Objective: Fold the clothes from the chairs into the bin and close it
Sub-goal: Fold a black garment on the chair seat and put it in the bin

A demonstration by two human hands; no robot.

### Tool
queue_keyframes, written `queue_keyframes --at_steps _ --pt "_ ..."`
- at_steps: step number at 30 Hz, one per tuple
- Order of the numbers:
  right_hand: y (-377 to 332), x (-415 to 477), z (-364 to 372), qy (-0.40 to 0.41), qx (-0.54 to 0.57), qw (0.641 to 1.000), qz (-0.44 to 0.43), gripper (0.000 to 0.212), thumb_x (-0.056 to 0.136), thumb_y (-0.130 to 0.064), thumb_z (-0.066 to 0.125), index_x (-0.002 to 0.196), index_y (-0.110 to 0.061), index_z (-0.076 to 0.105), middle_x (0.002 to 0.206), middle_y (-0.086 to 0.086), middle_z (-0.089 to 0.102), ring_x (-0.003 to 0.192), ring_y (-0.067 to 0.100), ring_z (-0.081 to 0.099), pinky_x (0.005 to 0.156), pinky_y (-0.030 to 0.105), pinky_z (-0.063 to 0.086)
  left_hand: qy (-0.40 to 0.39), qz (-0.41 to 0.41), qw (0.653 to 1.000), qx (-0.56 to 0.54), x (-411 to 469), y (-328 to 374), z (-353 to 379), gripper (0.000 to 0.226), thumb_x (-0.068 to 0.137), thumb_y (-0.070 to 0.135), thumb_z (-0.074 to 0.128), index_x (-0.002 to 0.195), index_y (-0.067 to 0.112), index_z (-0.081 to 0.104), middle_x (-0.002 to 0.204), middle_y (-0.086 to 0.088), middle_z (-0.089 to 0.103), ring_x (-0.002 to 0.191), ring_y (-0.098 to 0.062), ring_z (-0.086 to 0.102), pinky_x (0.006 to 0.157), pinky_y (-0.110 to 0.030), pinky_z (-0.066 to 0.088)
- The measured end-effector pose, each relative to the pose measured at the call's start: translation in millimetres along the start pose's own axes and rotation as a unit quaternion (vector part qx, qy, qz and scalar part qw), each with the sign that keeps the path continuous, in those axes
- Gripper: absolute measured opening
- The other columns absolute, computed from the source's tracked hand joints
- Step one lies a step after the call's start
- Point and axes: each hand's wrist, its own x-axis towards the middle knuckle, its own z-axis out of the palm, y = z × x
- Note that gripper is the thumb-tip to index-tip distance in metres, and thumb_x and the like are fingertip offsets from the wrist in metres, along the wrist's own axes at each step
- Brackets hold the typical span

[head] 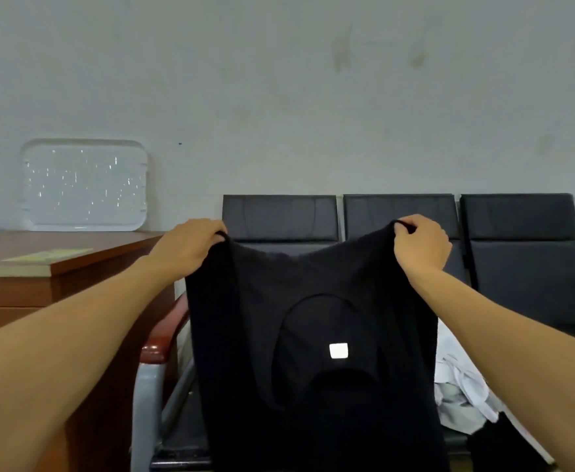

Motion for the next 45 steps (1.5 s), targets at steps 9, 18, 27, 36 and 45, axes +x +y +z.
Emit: queue_keyframes --at_steps 9,18,27,36,45 --pt "3.4 -13.6 -2.2 -0.015 -0.035 0.998 0.04 0.018 0.098 -0.018 0.05 0.111 -0.016 0.064 0.107 0.008 0.067 0.105 0.03 0.057 0.096 0.036 0.034 -0.013 -0.095 0.995 0.009 -31.1 -26.0 23.1 0.027 0.09 -0.005 0.046 0.105 0.009 0.064 0.107 -0.012 0.064 0.096 -0.03 0.063 0.081 -0.037 0.051" --pt "-10.6 -16.6 3.5 -0.131 0.076 0.988 -0.035 0.024 0.096 -0.003 0.043 0.1 -0.017 0.062 0.1 0.0 0.063 0.087 0.016 0.056 0.074 0.028 0.043 0.101 -0.193 0.962 -0.165 -5.4 18.4 30.9 0.034 0.081 -0.01 0.039 0.08 0.012 0.066 0.096 -0.005 0.062 0.091 -0.02 0.053 0.081 -0.028 0.042" --pt "42.3 -21.7 -0.7 -0.086 -0.102 0.987 0.09 0.034 0.09 -0.006 0.044 0.11 -0.025 0.065 0.108 0.006 0.064 0.087 0.028 0.056 0.07 0.032 0.044 0.003 -0.149 0.989 0.012 -11.7 -7.3 43.3 0.035 0.09 0.002 0.04 0.115 0.014 0.061 0.116 -0.012 0.061 0.11 -0.035 0.052 0.095 -0.045 0.035" --pt "37.3 -25.1 14.8 -0.151 -0.106 0.982 0.035 0.034 0.087 0.0 0.047 0.094 -0.022 0.071 0.1 0.008 0.068 0.096 0.03 0.061 0.093 0.04 0.047 -0.077 -0.199 0.967 -0.141 -25.0 9.8 66.5 0.034 0.091 -0.012 0.042 0.103 0.002 0.07 0.104 -0.015 0.065 0.1 -0.031 0.062 0.082 -0.032 0.049" --pt "43.2 -29.4 14.0 -0.148 -0.143 0.979 -0.013 0.035 0.081 -0.004 0.04 0.107 -0.022 0.056 0.092 0.0 0.059 0.082 0.024 0.053 0.071 0.032 0.038 -0.112 -0.227 0.942 -0.223 -12.0 15.6 64.5 0.038 0.089 -0.012 0.032 0.098 0.0 0.067 0.101 -0.014 0.057 0.097 -0.028 0.054 0.085 -0.032 0.042"
